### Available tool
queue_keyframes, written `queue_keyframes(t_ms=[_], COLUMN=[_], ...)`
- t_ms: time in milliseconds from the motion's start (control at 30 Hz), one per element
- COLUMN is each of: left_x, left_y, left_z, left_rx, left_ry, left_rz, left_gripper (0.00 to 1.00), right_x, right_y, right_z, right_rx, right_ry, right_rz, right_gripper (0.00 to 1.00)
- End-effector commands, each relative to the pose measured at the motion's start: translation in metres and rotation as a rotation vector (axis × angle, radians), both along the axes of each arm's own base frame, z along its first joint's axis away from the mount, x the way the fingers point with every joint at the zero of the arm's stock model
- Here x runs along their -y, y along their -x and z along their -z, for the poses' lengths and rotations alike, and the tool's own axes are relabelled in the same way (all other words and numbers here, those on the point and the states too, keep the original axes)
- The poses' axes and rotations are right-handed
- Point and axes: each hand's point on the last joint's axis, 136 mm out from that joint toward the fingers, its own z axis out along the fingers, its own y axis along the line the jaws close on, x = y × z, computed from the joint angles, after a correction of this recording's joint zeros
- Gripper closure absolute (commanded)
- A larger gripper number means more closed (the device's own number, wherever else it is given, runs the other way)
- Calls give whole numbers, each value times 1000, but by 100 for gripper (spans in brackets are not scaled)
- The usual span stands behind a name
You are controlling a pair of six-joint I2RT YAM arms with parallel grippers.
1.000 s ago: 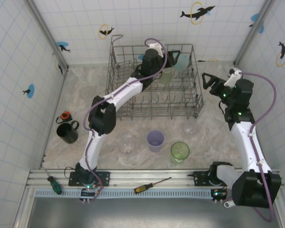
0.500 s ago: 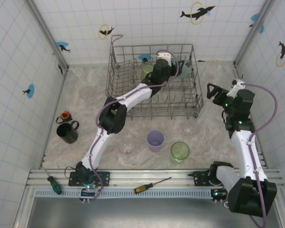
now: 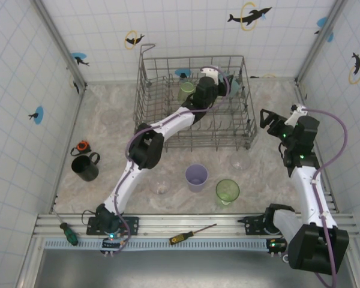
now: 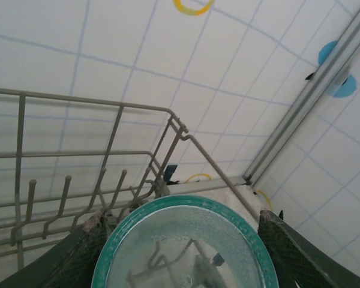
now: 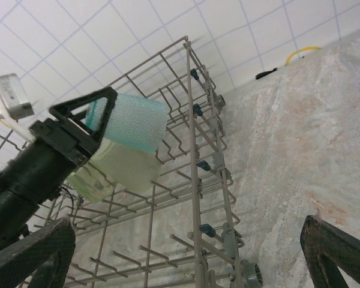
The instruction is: Load the cups into the dish rack
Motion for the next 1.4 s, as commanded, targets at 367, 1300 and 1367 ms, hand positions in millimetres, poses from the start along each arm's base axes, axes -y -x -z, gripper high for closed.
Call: queue_keyframes(t_ms=[367, 1300, 1367], left_x=[21, 15, 15], left_y=[4, 6, 7], left_z=[35, -6, -10], left_rx=[62, 189, 186], left_ry=[-109, -81, -70], left_rz=[-12, -28, -29], left_gripper=[100, 6, 5], right_x=[-1, -5, -6], right_y=[4, 9, 9], right_z=[-17, -29, -31], right_rx=[74, 93, 97], right_ry=[-3, -13, -14], right_rz=[-10, -27, -31], right_gripper=[0, 0, 0])
